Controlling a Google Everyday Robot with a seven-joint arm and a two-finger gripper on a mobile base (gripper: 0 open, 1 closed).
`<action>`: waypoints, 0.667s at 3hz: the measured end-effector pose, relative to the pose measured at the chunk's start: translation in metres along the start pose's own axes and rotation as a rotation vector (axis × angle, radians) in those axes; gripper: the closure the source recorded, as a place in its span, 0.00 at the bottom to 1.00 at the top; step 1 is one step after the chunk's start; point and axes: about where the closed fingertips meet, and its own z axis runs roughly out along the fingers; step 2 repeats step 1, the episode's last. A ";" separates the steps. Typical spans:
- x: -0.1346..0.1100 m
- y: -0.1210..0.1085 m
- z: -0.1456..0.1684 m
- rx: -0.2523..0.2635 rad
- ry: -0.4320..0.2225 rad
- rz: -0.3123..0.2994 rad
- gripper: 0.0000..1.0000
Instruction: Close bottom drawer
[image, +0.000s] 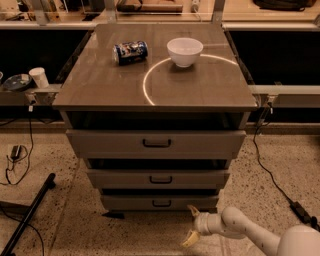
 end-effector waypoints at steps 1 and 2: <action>0.000 0.000 0.000 0.000 0.000 0.000 0.00; 0.000 0.000 0.000 0.000 0.000 0.000 0.00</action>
Offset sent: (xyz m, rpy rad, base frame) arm 0.0000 0.0000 0.0000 0.0000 0.0000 0.0000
